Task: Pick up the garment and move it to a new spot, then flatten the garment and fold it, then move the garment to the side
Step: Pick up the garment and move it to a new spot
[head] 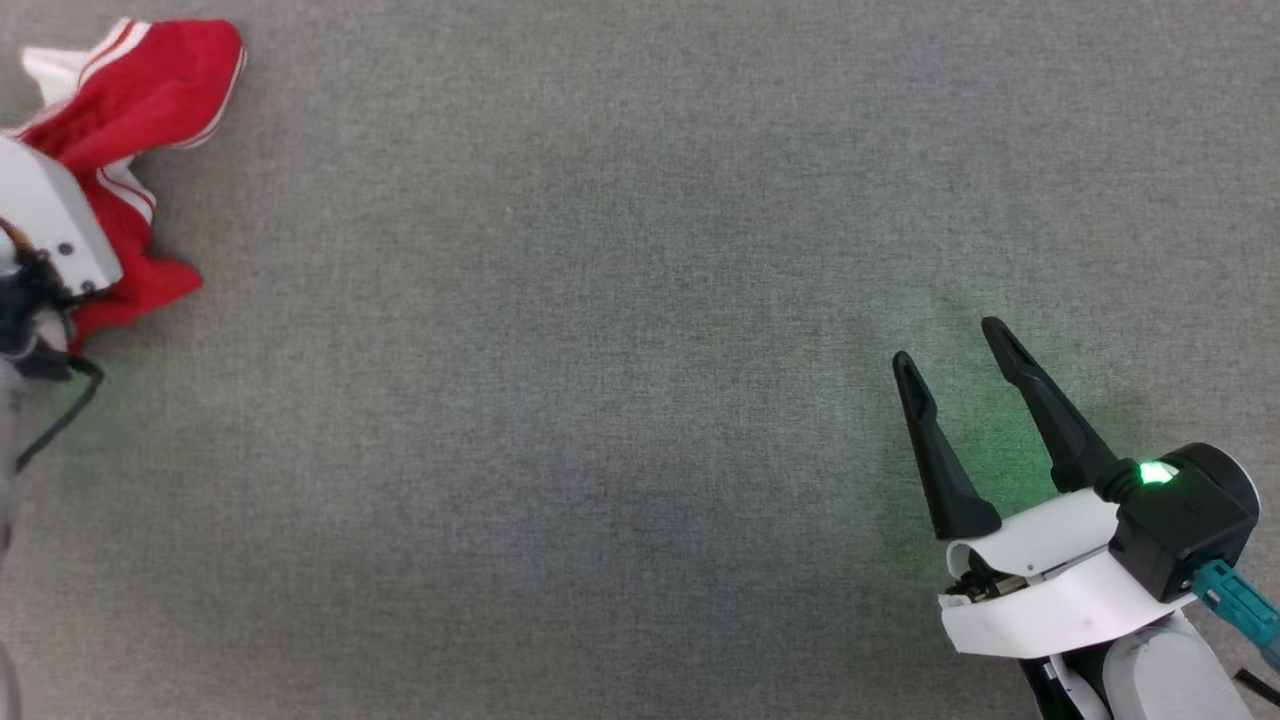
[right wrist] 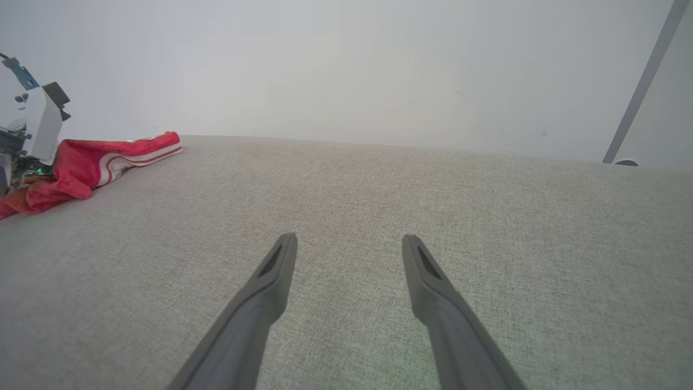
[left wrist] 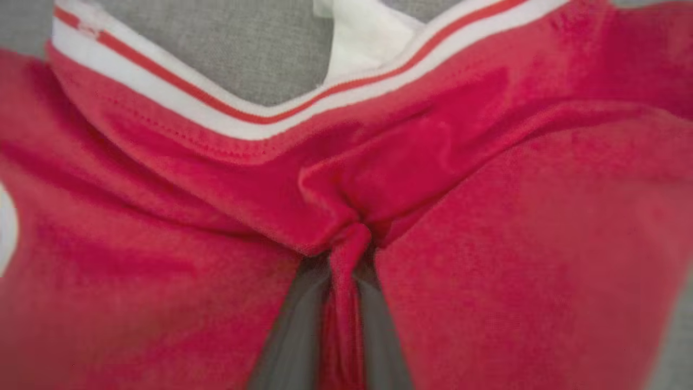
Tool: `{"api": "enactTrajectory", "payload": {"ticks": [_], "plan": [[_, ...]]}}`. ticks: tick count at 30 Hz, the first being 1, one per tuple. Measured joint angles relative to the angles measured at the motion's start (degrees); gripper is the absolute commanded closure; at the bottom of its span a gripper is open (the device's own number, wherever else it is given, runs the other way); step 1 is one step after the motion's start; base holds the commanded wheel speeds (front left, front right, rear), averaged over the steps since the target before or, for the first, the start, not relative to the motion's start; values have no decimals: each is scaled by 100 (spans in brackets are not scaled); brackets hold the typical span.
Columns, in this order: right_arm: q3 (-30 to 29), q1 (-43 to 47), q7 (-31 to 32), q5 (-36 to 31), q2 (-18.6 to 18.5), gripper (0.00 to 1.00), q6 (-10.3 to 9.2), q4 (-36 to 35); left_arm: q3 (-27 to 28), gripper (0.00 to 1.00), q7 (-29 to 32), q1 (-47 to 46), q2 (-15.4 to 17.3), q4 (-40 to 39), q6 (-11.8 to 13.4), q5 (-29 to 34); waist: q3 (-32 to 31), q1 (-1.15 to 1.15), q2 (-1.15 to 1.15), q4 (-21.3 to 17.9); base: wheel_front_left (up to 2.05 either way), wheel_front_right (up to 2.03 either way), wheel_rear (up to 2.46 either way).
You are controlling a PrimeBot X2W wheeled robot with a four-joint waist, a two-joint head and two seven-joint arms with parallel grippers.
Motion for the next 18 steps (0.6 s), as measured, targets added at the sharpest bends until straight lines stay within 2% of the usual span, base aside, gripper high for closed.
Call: {"api": "enactTrajectory", "payload": {"ticks": [6, 9, 13, 18], "plan": [[-14, 5, -30, 8, 66, 0, 1, 96, -49, 100, -1099, 154, -108, -135, 0, -130, -139, 0, 0, 58, 0, 0, 0], [0, 66, -73, 52, 97, 0, 1, 231, -185, 100, -1478, 167, -276, -302, -12, -216, -319, 0, 0, 77, 0, 0, 0], [-54, 87, -131, 82, 165, 0, 0, 370, -383, 100, -1658, 178, -381, -612, -41, -419, -612, 0, 0, 86, 0, 0, 0], [-121, 187, -230, 177, 303, 0, 1, 576, -671, 100, -1459, 291, -552, -1127, -41, -926, -983, 0, 0, 53, 0, 0, 0]]}}
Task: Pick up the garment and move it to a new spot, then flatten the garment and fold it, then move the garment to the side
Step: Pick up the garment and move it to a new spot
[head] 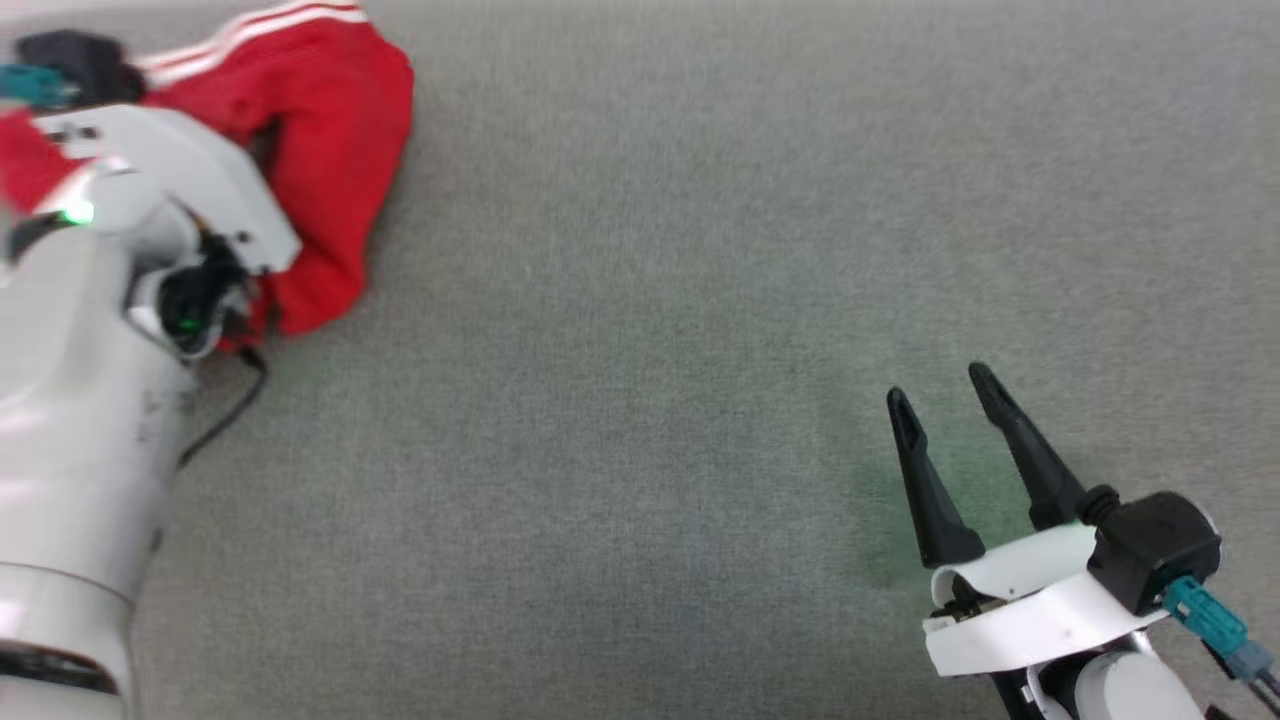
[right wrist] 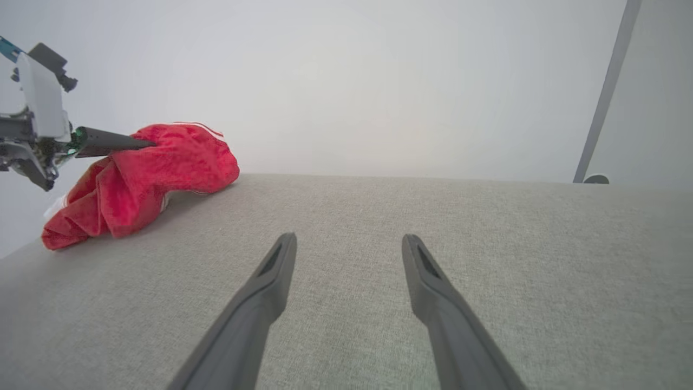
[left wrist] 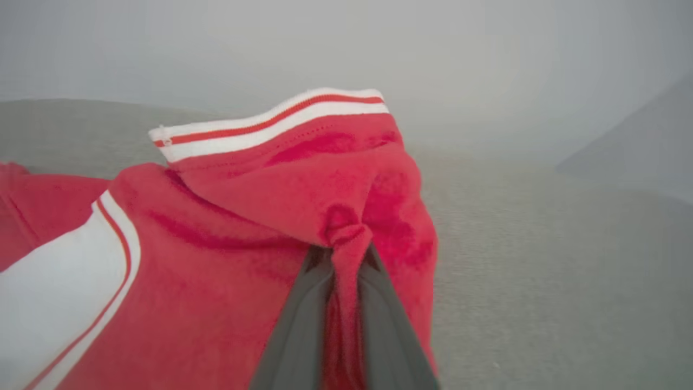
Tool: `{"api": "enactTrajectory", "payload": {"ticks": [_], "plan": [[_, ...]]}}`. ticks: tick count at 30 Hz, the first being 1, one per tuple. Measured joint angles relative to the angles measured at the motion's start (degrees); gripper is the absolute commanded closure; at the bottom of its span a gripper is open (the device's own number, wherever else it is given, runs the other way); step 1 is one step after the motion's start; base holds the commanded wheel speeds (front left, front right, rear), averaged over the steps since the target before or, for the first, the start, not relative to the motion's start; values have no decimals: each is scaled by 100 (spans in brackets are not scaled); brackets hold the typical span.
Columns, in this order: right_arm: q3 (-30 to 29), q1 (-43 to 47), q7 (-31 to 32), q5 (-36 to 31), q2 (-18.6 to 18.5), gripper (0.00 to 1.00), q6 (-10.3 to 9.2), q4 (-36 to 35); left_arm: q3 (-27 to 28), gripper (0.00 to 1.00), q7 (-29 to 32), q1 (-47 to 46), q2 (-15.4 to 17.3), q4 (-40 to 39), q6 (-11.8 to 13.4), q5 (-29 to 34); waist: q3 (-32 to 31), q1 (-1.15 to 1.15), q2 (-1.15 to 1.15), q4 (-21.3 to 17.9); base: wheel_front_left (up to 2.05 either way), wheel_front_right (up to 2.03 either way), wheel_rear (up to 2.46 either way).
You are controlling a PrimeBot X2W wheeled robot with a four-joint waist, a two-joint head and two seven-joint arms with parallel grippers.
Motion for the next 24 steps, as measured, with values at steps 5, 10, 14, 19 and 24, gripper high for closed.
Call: {"api": "enactTrajectory", "payload": {"ticks": [5, 10, 14, 19, 24], "plan": [[-159, 147, -107, 59, 113, 0, -1, 189, -377, 100, 274, 30, -248, -771, 0, -524, -331, 0, 0, -123, 0, 0, 0], [-261, 183, -204, 119, 202, 0, -1, 357, -802, 100, 571, 21, -720, -1478, 0, -1001, -511, 0, 0, -381, 0, 0, 0], [-311, 193, -264, 208, 240, 0, -1, 441, -1138, 100, 651, -36, -1129, -1730, 0, -1214, -574, 0, 0, -647, 0, 0, 0], [-382, 138, -304, 322, 257, 0, -1, 536, -1360, 100, 579, -260, -1846, -1925, 0, -1629, -567, 0, 0, -992, 0, 0, 0], [-452, 44, -311, 514, 258, 0, -1, 521, -1273, 100, 252, -553, -2109, -2163, 0, -2267, -491, 0, 0, -1295, 0, 0, 0]]}}
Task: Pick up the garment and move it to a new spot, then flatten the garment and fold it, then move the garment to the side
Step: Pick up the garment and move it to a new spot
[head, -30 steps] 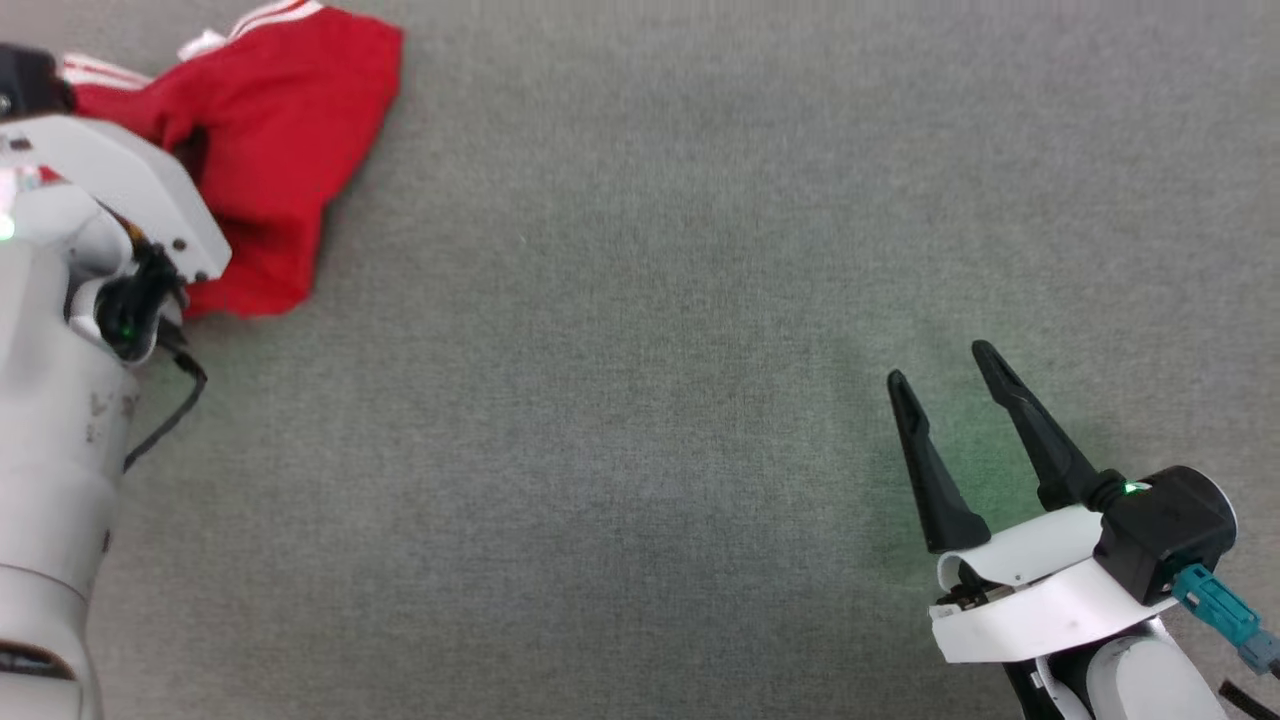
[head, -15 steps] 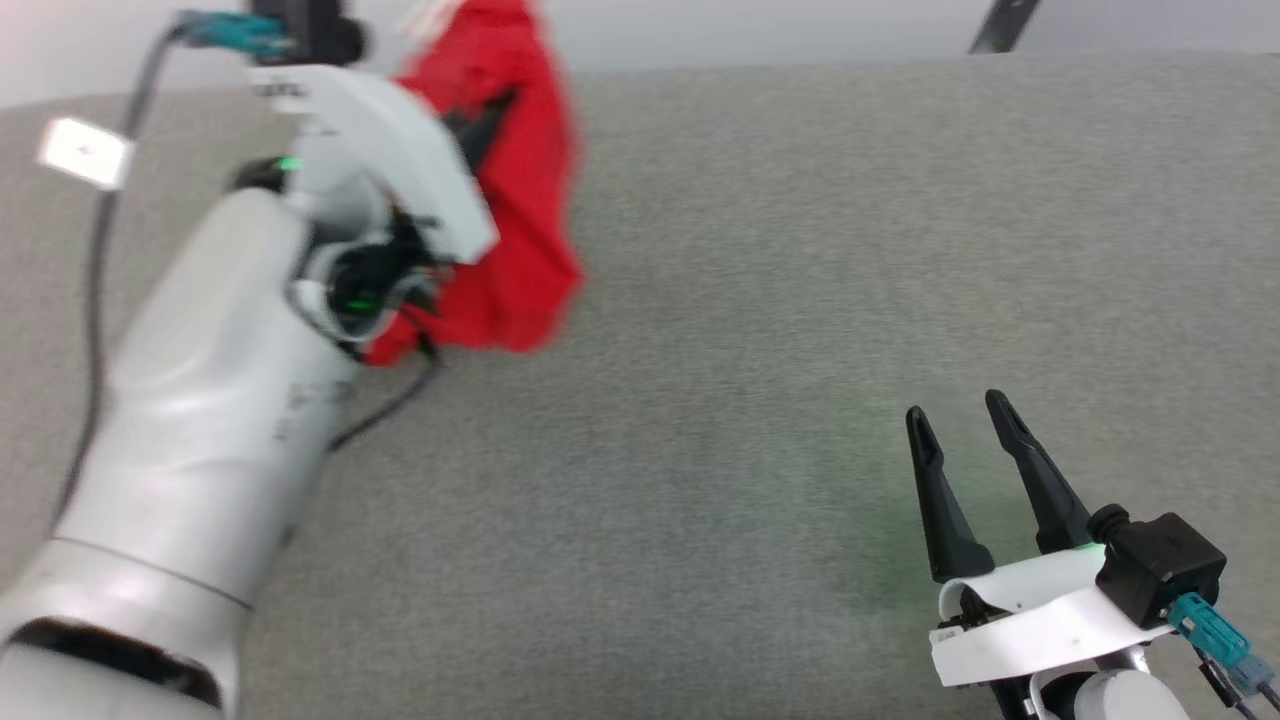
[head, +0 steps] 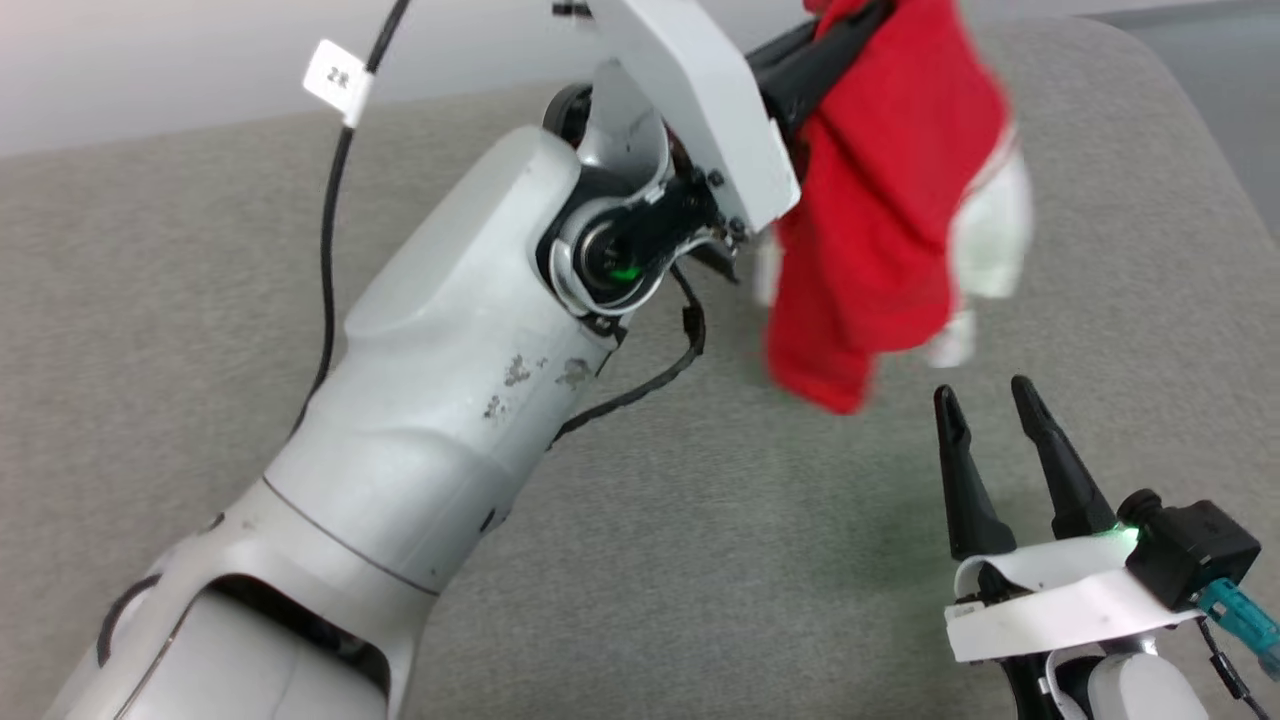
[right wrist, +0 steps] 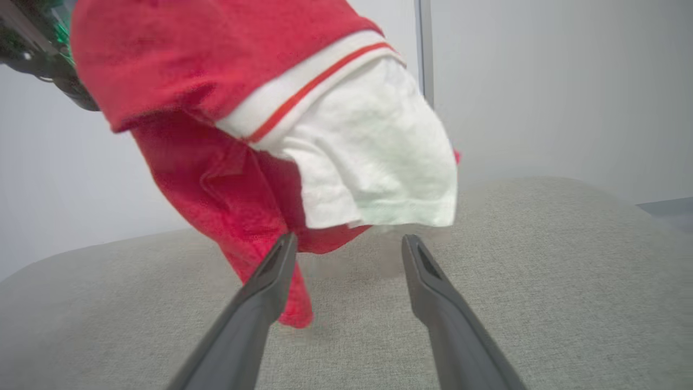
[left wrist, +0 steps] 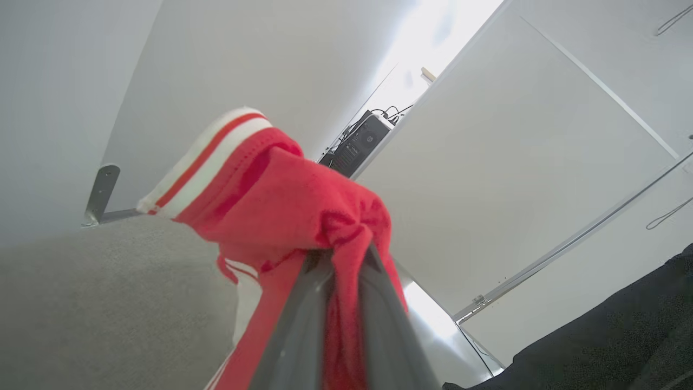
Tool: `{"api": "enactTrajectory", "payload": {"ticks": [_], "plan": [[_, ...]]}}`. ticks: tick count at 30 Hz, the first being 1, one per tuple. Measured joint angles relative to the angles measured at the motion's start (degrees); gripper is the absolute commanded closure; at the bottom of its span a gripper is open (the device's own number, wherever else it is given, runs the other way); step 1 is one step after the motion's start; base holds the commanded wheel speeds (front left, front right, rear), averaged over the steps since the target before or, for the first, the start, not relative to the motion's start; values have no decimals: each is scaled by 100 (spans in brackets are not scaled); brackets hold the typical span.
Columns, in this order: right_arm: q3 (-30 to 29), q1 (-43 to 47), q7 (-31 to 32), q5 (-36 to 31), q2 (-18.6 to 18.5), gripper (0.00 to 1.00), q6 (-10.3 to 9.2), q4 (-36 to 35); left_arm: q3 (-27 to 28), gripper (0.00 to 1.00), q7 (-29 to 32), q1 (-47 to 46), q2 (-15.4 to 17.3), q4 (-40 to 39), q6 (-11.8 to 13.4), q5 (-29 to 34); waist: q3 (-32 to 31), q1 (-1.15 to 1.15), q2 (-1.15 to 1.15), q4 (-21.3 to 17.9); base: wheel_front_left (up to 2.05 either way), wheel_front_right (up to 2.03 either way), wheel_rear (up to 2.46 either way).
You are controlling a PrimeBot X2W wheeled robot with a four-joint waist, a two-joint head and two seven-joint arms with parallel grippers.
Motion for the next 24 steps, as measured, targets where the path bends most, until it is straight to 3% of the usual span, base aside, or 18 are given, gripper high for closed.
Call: {"api": "enactTrajectory", "payload": {"ticks": [5, 15, 18, 24], "plan": [[45, -38, 0, 100, 1, 0, 0, -41, -142, 100, -125, 33, 76, 453, 0, -132, 105, 0, 0, -224, 0, 0, 0], [76, -62, -1, 233, 4, 0, 0, -88, -881, 100, -477, 534, 810, 1659, 0, 285, 304, 0, 0, -356, 0, 0, 0], [103, -90, -1, 196, 4, 0, 0, -79, -1692, 100, -401, 500, 1036, 1807, 0, 1029, 293, 0, 0, -332, 0, 0, 0], [182, -256, -1, 234, 7, 0, 0, -143, -2942, 100, -3, 274, 1156, 1802, 0, 1623, 480, 0, 0, -290, 0, 0, 0]]}}
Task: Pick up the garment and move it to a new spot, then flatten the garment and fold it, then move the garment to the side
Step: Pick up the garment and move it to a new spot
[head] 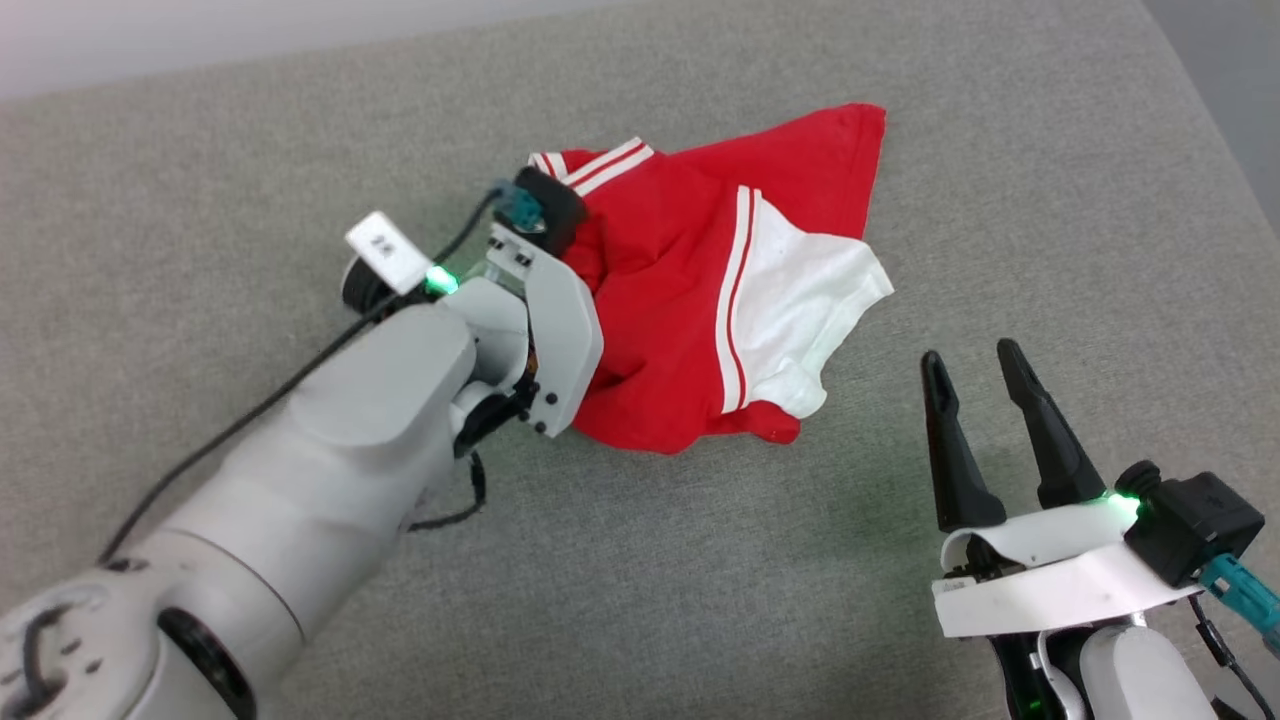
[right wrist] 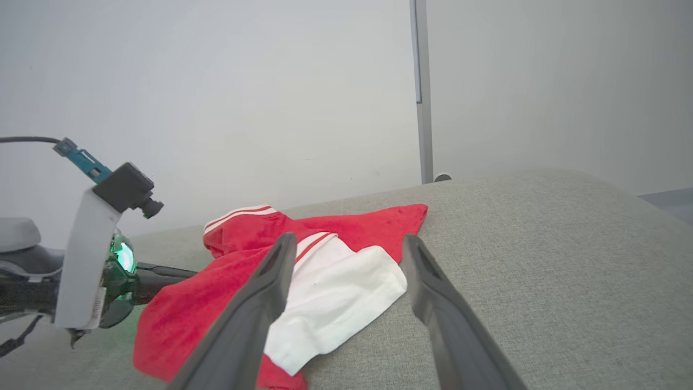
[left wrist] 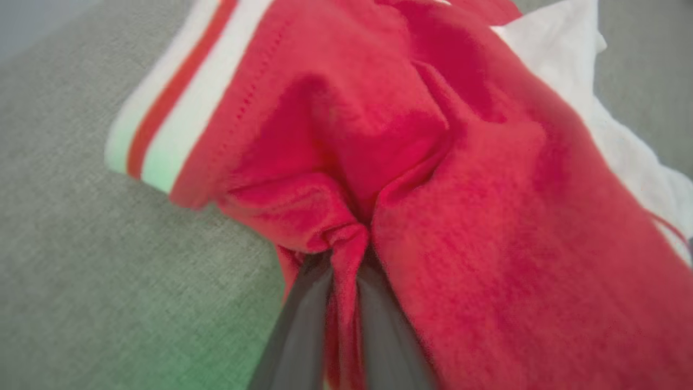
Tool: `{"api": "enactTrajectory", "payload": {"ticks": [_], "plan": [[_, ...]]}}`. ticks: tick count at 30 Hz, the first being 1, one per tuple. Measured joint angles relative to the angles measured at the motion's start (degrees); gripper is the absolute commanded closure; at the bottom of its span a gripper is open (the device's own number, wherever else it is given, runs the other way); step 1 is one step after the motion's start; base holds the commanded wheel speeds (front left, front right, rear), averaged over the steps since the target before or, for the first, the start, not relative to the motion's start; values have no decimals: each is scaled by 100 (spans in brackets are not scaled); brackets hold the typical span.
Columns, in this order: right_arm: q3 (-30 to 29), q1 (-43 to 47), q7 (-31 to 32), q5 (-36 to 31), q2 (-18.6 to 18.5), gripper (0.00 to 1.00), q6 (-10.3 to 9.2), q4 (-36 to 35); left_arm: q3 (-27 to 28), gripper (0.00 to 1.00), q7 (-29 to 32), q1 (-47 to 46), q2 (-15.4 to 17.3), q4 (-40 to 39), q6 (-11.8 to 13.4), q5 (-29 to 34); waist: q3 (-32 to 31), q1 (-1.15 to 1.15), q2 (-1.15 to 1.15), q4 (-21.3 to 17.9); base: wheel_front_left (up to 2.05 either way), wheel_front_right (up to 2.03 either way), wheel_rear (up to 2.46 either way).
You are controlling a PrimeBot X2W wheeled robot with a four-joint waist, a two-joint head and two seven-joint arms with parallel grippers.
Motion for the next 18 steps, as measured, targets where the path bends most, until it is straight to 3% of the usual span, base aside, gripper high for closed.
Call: {"api": "enactTrajectory", "payload": {"ticks": [6, 7, 8, 9, 10, 11, 12, 18], "plan": [[-9, -68, 0, 78, 0, 0, 0, -36, -241, 100, 103, -282, 60, 16, -13, 159, 238, 0, 0, -31, 0, 0, 0], [-27, -73, 0, 92, -1, 0, 0, -33, -245, 88, 46, -304, 56, 45, -13, 97, 266, 0, 0, -40, 0, 0, 0], [-48, -74, 0, 100, -1, 0, 0, -26, -248, 57, -1, -313, 55, 67, -13, 45, 282, 0, 0, -47, 0, 0, 0], [-75, -74, 0, 99, 0, 0, 0, -12, -256, 37, -46, -319, 49, 82, -12, -8, 281, 0, 0, -47, 0, 0, 0], [-93, -74, 0, 97, 0, 0, 0, 5, -267, 26, -84, -322, 45, 87, -12, -79, 269, 0, 0, -46, 0, 0, 0], [-94, -73, 0, 82, -2, 0, 0, 36, -274, 4, -122, -319, 48, 81, -9, -158, 248, 0, 0, -43, 0, 0, 0], [-89, -71, 0, 43, 0, 0, 0, 64, -256, 0, -202, -305, 52, 81, -9, -294, 217, 0, 0, -41, 0, 0, 0], [-122, 31, 0, -248, 4, 0, 0, 222, -188, 0, -668, -208, 76, -164, -1, -878, -93, 0, 0, 67, 0, 0, 0]]}}
